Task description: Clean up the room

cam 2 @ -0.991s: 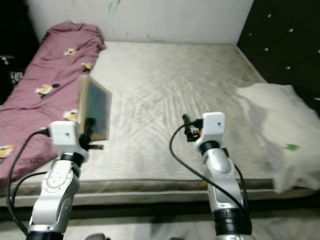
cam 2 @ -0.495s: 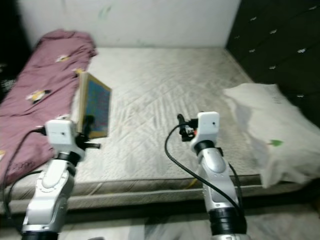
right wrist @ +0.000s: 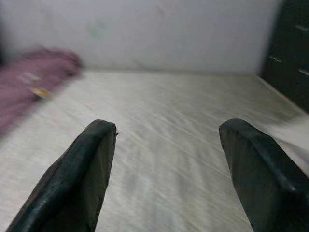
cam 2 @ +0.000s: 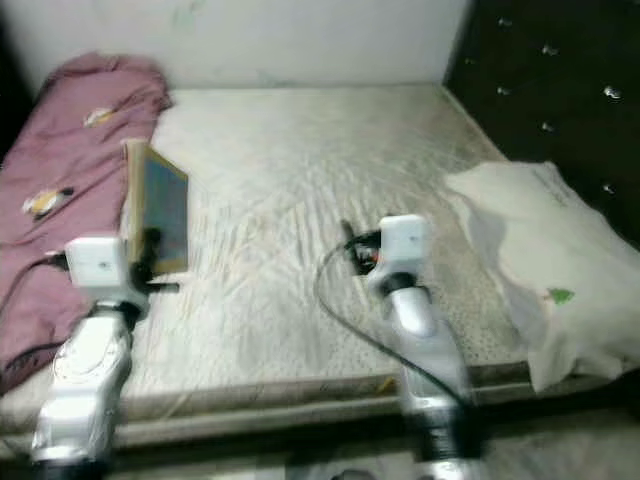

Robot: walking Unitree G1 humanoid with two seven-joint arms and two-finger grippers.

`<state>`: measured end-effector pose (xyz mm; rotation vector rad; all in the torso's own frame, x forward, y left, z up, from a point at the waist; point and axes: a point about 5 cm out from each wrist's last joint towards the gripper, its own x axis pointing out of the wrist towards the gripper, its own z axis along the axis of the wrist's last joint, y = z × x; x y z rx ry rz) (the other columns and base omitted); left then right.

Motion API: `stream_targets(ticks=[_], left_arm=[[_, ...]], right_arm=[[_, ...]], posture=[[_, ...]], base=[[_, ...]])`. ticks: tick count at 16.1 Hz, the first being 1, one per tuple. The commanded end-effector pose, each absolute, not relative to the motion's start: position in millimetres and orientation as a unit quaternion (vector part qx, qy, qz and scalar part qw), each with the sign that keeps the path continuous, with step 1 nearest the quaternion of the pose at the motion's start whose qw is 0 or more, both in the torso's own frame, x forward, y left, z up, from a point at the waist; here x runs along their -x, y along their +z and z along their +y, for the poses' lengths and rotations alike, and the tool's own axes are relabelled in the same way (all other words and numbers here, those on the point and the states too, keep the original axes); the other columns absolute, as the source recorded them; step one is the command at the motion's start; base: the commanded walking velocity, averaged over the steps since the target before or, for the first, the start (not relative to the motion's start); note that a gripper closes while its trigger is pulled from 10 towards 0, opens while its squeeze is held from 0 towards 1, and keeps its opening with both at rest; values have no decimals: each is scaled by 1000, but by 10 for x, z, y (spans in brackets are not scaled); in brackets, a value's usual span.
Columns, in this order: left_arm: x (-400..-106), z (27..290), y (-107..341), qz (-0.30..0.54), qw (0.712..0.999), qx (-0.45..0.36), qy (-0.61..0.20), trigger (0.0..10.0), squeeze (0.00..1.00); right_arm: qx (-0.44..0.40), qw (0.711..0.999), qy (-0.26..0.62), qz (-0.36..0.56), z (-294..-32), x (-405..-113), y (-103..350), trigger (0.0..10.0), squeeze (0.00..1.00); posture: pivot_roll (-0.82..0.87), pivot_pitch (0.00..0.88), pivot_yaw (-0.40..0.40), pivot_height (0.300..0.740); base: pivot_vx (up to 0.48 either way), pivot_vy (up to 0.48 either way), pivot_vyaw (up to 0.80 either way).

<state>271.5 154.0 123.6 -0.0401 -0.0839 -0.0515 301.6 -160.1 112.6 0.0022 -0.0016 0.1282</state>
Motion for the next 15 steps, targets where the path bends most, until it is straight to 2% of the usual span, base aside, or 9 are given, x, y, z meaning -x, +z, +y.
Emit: stream_targets(ticks=[1,3,9,10,13,15], left_arm=[[-2707,1560,1301,-58,998,10,-32,10000,0],[-2711,1547,1298,-57,998,11,-37,10000,0],[-2689,1554,1278,-52,998,13,-37,10000,0],[-2690,1562,1278,-52,998,13,-36,10000,0],[-2690,1573,1279,-51,998,13,-34,10000,0],[-2688,1569,1274,-50,998,14,-33,10000,0]], right_arm=[[-2,997,72,-12,-1542,-3046,1184,10000,0],[8,997,76,-16,-1538,-3040,1188,10000,0],[7,997,78,-8,-1534,-3032,1158,10000,0],[7,997,81,-8,-1525,-3036,1157,10000,0],[8,996,85,-8,-1515,-3057,1163,10000,0],[9,996,83,-9,-1521,-3052,1166,10000,0]], posture=[[2,0,-23,740],[-2,0,-32,740],[4,13,-32,740],[2,17,-27,740],[3,17,-28,740],[0,16,-28,740]], base=[[0,0,0],[0,0,275],[0,-450,706],[0,-480,0],[0,0,0],[0,-480,0]])
